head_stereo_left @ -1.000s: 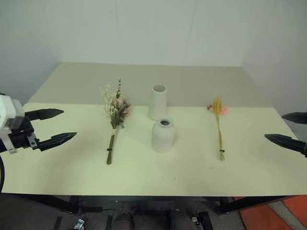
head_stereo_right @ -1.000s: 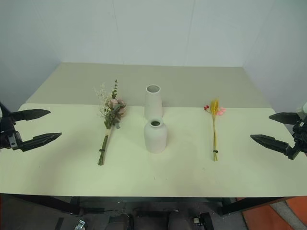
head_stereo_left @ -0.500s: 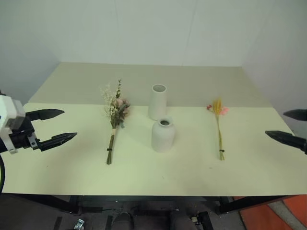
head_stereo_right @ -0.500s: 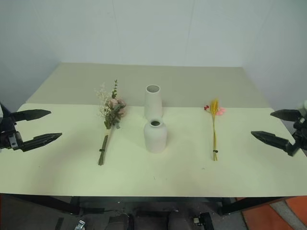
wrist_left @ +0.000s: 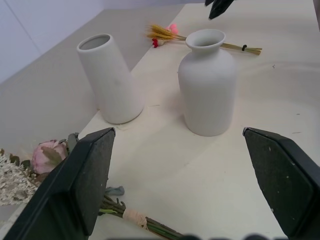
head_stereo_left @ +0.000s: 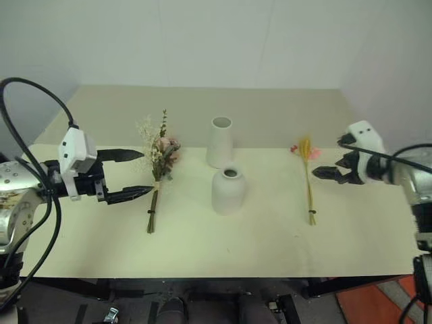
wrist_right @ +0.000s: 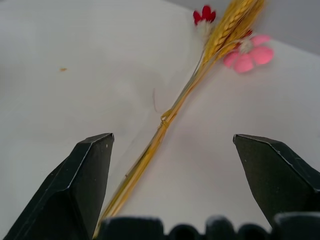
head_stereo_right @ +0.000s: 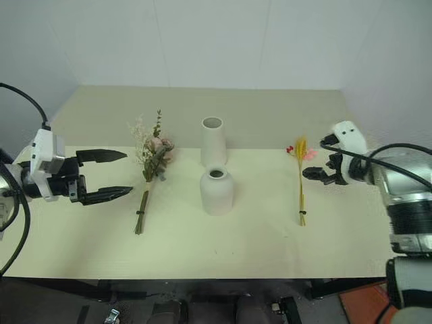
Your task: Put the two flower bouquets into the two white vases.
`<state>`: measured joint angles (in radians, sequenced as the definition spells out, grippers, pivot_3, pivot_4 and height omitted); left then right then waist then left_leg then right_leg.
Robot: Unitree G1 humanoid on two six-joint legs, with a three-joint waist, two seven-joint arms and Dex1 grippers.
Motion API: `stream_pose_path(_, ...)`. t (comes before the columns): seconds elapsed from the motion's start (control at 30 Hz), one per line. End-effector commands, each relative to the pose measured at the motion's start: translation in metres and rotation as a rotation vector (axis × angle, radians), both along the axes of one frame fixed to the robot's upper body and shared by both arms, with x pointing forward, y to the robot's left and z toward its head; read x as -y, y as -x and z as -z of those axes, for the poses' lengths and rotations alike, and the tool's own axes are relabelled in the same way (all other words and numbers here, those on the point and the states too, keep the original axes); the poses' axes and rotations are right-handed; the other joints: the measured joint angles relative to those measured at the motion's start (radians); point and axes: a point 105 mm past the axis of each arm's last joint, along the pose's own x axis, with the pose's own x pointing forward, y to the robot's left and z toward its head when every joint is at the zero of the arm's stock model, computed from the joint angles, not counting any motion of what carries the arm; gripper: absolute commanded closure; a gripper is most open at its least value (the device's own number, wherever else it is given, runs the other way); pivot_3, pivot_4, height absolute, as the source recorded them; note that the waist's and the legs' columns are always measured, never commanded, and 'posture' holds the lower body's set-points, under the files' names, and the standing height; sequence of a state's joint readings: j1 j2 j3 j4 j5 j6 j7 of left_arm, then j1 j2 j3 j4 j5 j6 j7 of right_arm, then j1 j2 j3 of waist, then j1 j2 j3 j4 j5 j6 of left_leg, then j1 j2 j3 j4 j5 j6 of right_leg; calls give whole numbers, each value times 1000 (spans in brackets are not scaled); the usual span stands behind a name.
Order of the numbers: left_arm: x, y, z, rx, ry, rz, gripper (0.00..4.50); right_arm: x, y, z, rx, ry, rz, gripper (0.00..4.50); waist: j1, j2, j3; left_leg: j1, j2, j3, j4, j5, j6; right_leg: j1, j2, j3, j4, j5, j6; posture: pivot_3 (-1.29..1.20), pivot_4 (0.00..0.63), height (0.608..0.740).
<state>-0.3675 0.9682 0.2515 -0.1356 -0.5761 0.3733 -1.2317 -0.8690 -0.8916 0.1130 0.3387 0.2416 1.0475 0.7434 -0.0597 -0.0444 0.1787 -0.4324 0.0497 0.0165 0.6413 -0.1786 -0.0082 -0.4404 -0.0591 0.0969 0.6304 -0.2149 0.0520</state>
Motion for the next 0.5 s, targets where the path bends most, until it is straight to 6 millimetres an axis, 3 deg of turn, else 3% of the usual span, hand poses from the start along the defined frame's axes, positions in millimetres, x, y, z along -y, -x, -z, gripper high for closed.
stream_pose_path(0.03,9,0,-9,45,0,34,41,3,-13,-6,25,19,34,0,2,0,0,-1,0,0,0,0,0,0,0,0,0,0,0,0,150,740)
stream_pose_path(0.33,13,2,-9,40,3,40,41,-14,-38,26,-37,-10,43,0,-4,0,0,0,0,-1,1,0,0,1,0,0,0,1,1,0,150,740)
stream_pose_path(0.43,14,3,-9,39,1,37,0,-15,-43,29,-39,-4,57,631,-10,0,0,1,0,-1,1,1,0,2,0,0,0,2,2,0,150,740)
stream_pose_path(0.5,14,3,-10,40,1,34,0,-16,-46,29,-39,-5,56,1313,-10,0,0,1,0,-1,1,1,0,2,0,0,0,2,2,0,150,740)
